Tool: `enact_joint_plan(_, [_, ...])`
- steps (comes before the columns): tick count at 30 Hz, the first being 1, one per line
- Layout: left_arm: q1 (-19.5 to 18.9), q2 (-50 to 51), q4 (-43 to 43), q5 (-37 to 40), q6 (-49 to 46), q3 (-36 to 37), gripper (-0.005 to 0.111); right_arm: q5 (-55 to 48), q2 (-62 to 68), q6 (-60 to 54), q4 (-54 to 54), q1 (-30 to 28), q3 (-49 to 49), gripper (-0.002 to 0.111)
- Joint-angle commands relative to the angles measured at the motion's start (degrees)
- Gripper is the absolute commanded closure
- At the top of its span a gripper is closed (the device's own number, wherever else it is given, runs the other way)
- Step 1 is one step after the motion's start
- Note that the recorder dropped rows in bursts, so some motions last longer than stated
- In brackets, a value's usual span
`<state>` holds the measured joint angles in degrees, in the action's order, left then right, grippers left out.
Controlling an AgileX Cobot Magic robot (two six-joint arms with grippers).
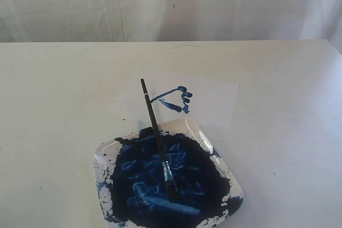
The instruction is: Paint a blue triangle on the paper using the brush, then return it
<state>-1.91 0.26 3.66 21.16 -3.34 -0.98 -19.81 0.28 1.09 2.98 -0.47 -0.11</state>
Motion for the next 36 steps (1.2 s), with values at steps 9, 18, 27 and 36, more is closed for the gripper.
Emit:
enact_joint_plan(9, [-0.2,-0.26,-0.37,1.14,-0.01,0.53,0.107,0.07,-0.28,0.2,-0.01,2.48,0.11,0.108])
enact_joint_plan(18, [-0.2,-0.26,-0.26,1.14,-0.01,0.53,0.107,0.07,-0.28,0.2,-0.01,10.02,0.11,0.108])
enact_joint_plan(27, [-0.23,-0.26,-0.37,1.14,-0.01,0.53,0.107,0.07,-0.28,0.2,-0.01,10.02,0.11,0.108])
enact_joint_plan(36, [-0.23,-0.26,-0.37,1.14,-0.01,0.53,0.107,0.07,-0.28,0.2,-0.01,7.47,0.11,0.108])
